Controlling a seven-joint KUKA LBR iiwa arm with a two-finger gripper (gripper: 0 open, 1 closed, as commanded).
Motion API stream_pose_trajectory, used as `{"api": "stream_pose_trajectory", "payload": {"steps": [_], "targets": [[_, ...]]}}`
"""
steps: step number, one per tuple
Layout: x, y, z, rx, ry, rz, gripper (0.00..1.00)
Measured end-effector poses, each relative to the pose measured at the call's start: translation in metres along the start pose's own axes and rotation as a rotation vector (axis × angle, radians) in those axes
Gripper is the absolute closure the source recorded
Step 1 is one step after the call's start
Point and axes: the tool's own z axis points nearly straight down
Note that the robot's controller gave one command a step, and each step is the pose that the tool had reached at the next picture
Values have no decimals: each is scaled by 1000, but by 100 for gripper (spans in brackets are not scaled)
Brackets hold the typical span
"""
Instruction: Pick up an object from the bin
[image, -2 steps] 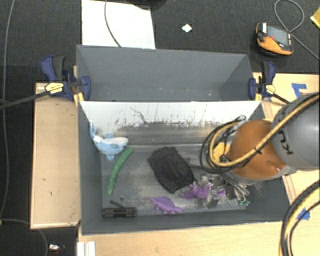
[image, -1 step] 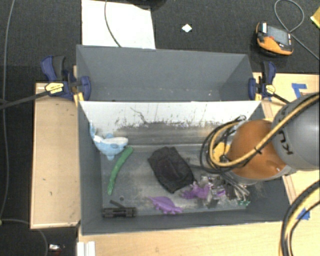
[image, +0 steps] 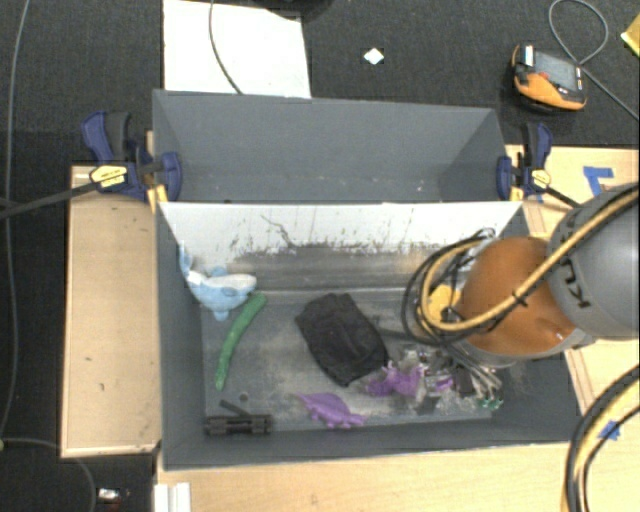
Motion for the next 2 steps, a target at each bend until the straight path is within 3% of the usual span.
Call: {"api": "stream_pose_trajectory", "payload": {"steps": [2], "targets": [[-1, 0, -18, 0, -5, -1, 100]]}}
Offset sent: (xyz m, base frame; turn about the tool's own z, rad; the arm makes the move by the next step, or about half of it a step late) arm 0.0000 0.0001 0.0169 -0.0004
